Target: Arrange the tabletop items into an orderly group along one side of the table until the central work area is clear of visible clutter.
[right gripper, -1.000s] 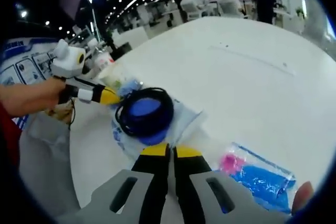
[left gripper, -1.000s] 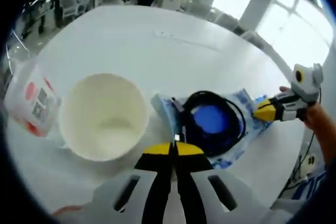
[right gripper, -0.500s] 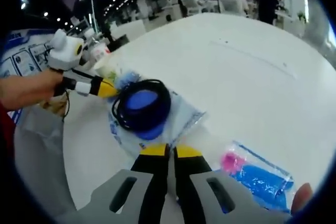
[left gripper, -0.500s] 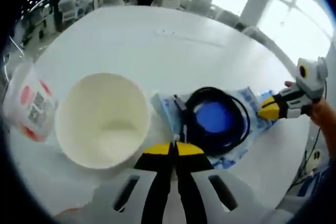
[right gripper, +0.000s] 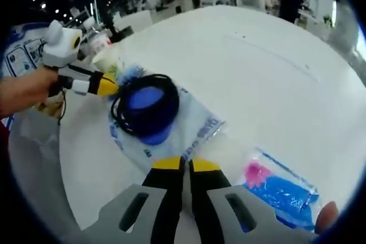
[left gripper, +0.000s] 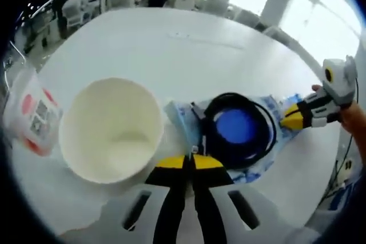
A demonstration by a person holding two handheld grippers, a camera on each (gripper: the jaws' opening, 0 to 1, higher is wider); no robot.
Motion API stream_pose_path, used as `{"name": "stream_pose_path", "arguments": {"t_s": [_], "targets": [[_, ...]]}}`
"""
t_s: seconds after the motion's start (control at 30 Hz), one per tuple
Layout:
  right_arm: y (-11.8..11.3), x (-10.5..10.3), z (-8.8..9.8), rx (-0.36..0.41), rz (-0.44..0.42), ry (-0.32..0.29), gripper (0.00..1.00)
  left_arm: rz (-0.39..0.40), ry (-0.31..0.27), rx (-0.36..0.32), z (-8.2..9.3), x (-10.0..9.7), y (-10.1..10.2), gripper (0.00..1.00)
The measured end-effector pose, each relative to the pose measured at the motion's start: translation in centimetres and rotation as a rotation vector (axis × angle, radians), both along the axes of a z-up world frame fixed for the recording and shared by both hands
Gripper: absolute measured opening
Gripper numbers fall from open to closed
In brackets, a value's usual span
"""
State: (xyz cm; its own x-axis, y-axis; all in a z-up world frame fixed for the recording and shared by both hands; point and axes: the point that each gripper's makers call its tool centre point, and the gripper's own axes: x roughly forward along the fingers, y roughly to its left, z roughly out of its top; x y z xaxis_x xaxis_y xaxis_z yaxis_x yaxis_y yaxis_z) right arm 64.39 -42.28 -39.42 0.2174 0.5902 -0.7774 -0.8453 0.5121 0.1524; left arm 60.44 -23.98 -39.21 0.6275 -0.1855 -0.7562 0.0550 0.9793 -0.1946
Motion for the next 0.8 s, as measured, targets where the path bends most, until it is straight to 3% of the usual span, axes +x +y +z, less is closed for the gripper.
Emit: {"name": "stream_pose_path", "arguments": {"t_s": [0.57, 0.8], "targets": [[0.05, -0.17, 0.08, -0.007, 0.011, -0.015, 0.08, -0.021, -0.035, 0.015, 0.40, -0.10, 0.14, 0.05], [0.26, -0.12, 0.29, -0.013, 0.017, -0.029, 0.10, -0.023, -0.070, 0.027, 0.88, -0.18, 0.46, 0.13]]}}
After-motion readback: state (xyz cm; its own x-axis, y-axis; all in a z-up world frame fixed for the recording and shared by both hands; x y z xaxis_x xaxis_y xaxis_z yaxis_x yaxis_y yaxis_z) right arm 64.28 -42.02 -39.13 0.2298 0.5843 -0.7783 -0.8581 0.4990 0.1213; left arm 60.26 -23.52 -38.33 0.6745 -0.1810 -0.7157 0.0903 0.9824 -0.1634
